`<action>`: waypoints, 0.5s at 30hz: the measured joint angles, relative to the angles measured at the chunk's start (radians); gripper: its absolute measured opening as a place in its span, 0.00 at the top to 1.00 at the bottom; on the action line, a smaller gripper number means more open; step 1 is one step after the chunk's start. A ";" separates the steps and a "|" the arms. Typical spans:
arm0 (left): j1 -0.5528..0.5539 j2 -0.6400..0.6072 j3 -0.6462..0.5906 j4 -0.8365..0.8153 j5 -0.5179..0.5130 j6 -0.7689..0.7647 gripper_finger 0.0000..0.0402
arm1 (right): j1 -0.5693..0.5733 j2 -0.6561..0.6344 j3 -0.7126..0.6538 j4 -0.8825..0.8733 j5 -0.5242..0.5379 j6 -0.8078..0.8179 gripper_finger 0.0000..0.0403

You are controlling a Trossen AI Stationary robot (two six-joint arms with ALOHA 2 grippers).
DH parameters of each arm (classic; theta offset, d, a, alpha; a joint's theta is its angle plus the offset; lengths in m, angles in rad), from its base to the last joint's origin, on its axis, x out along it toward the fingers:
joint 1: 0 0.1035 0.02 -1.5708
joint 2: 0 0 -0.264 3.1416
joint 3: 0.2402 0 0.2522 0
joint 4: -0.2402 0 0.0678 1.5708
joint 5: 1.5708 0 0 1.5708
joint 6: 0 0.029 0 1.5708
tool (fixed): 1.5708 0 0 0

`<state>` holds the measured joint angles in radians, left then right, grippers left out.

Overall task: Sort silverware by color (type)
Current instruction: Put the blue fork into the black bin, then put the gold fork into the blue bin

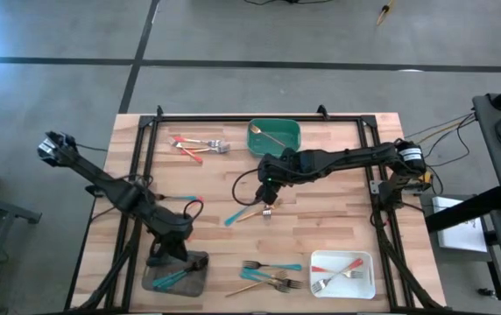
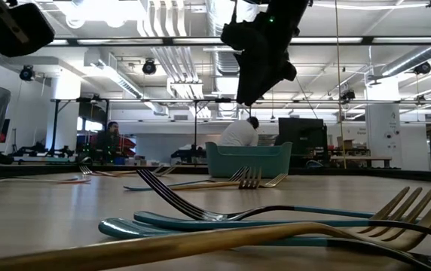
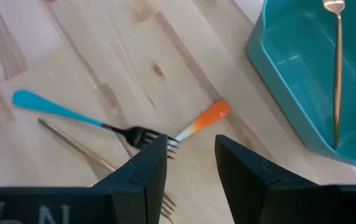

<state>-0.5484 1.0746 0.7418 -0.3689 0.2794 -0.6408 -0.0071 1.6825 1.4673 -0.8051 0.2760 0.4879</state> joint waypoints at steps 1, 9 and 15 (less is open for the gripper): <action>0.000 0.012 0.000 0.029 0.000 -0.031 0.93 | 0.000 -0.001 0.000 -0.014 -0.003 -0.007 0.68; 0.000 0.147 0.000 0.228 0.067 -0.211 0.80 | 0.000 -0.009 0.000 -0.171 -0.026 -0.035 0.68; -0.001 0.207 0.047 0.172 0.132 -0.217 0.77 | 0.000 -0.011 0.000 -0.299 -0.041 -0.027 0.68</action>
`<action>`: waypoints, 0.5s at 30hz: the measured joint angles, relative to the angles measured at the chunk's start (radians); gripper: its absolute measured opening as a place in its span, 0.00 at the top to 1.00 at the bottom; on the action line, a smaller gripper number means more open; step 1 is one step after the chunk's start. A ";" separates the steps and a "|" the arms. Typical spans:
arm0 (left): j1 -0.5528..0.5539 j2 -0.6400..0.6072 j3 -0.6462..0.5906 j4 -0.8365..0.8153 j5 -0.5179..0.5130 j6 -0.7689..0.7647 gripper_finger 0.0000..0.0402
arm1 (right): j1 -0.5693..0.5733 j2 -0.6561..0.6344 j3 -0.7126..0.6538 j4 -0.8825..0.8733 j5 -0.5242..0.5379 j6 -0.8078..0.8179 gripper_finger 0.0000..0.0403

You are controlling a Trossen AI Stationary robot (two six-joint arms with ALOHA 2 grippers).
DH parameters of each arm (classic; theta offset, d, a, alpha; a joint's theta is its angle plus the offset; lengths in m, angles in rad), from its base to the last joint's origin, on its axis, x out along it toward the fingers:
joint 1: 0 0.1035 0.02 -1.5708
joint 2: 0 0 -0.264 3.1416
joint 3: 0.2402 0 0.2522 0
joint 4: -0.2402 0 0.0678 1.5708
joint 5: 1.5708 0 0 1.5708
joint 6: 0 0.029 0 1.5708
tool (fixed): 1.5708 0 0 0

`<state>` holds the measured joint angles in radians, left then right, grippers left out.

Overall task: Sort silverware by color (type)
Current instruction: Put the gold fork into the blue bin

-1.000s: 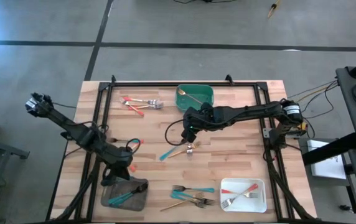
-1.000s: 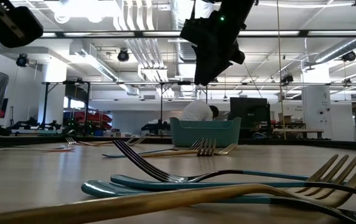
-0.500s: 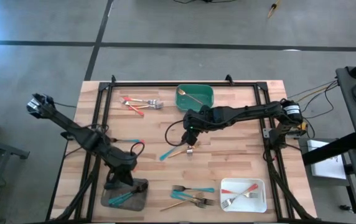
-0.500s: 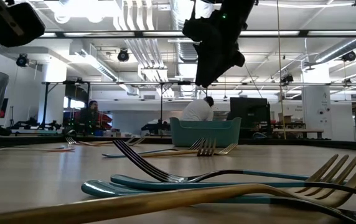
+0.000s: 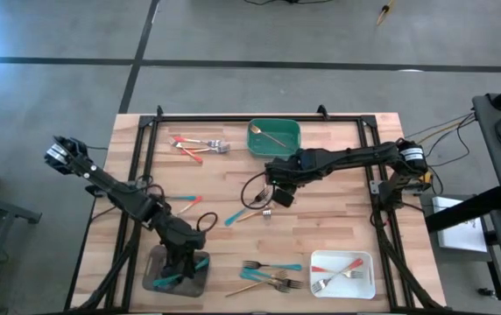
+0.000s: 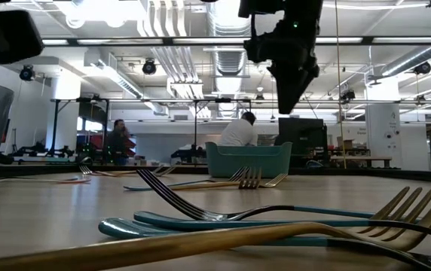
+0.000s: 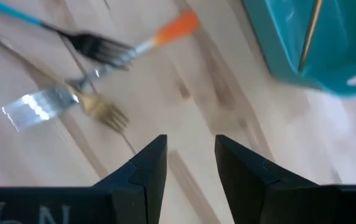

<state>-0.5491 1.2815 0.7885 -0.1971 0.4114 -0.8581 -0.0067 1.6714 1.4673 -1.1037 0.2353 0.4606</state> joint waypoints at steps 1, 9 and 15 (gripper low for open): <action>0.000 0.009 0.018 -0.001 -0.002 0.001 0.77 | 0.000 0.000 0.000 -0.016 -0.012 0.000 0.68; 0.001 0.107 0.255 -0.009 -0.166 0.261 0.78 | 0.036 0.005 -0.001 0.021 -0.190 -0.047 0.68; 0.001 0.235 0.468 -0.248 -0.271 0.472 0.79 | 0.095 0.046 -0.002 0.187 -0.184 -0.344 0.68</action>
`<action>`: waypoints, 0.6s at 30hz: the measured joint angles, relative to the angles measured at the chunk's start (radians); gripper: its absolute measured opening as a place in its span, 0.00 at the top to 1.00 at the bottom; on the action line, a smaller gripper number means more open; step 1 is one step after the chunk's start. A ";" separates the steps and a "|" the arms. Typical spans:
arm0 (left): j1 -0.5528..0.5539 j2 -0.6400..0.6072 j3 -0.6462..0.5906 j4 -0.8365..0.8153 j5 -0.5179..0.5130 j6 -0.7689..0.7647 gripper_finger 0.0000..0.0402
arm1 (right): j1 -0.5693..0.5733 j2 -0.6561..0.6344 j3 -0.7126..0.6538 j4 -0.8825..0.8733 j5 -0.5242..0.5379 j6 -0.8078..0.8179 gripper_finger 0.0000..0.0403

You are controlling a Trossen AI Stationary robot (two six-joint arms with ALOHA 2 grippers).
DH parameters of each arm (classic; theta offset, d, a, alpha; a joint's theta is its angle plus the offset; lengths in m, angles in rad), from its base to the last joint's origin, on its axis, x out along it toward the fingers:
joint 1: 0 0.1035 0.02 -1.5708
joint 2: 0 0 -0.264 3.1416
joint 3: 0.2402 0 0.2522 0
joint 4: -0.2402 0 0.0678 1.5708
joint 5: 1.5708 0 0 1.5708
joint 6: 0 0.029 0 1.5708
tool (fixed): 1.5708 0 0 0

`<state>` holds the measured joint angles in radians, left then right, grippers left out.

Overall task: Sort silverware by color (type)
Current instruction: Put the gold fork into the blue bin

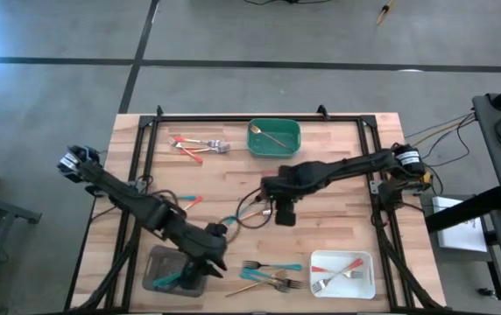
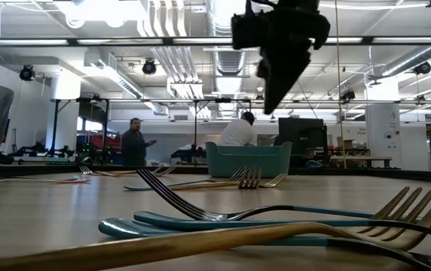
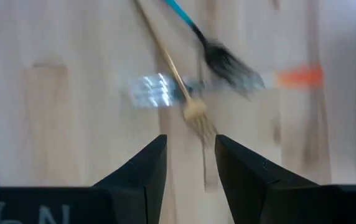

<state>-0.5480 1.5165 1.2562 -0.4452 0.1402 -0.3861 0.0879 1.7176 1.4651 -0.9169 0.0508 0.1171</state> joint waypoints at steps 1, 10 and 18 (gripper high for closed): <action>0.000 0.018 0.023 -0.013 0.000 0.018 0.79 | 0.007 0.010 -0.001 0.040 0.000 -0.045 0.68; -0.037 0.075 0.088 -0.015 0.007 0.001 0.79 | 0.032 0.146 -0.002 0.166 0.002 -0.459 0.68; -0.042 0.030 0.040 -0.020 0.007 0.010 0.79 | 0.030 0.253 0.016 0.175 0.004 -0.518 0.68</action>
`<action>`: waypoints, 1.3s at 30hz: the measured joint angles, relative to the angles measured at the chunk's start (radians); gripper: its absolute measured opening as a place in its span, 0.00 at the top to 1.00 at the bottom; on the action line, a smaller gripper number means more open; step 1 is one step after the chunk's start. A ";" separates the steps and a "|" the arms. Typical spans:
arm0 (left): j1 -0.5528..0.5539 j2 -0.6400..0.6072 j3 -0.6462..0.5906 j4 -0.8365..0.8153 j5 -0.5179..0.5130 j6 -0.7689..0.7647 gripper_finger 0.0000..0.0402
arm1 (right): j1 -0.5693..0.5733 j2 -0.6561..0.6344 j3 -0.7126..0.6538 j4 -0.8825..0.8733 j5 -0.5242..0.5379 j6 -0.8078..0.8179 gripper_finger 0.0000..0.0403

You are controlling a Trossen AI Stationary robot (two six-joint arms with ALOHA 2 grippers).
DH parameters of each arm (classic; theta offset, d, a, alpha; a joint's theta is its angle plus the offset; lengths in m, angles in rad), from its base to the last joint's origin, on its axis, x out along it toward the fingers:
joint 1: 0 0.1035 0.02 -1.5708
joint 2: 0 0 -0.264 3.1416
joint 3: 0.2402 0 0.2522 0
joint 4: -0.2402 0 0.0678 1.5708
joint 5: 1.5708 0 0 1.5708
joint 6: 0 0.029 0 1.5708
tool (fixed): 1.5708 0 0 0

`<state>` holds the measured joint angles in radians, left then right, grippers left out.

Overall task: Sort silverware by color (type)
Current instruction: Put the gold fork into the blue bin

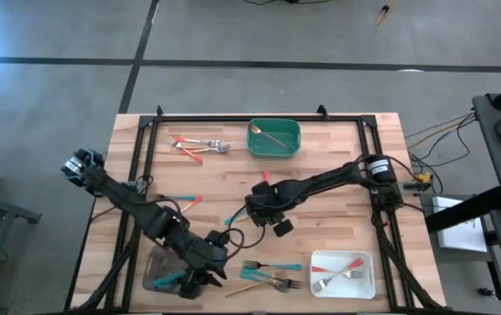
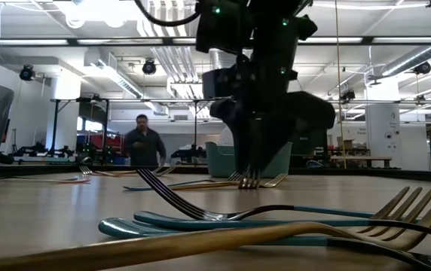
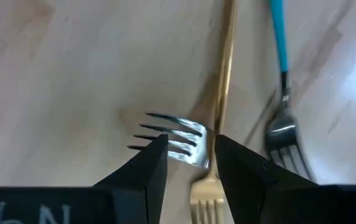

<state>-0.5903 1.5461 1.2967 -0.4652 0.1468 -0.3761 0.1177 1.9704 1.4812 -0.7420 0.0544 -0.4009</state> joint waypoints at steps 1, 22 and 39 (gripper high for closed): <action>0.000 -0.012 -0.009 0.000 0.000 0.000 0.79 | 0.000 0.009 0.008 0.001 0.000 0.015 0.68; -0.003 -0.174 -0.203 0.072 -0.034 -0.017 0.79 | -0.028 -0.005 0.008 0.097 -0.002 0.113 0.68; -0.003 -0.181 -0.211 0.076 -0.035 -0.008 0.79 | -0.060 -0.005 -0.029 0.107 -0.055 0.186 0.78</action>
<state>-0.5930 1.3651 1.0855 -0.3889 0.1120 -0.3843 0.0582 1.9656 1.4521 -0.6353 -0.0007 -0.2151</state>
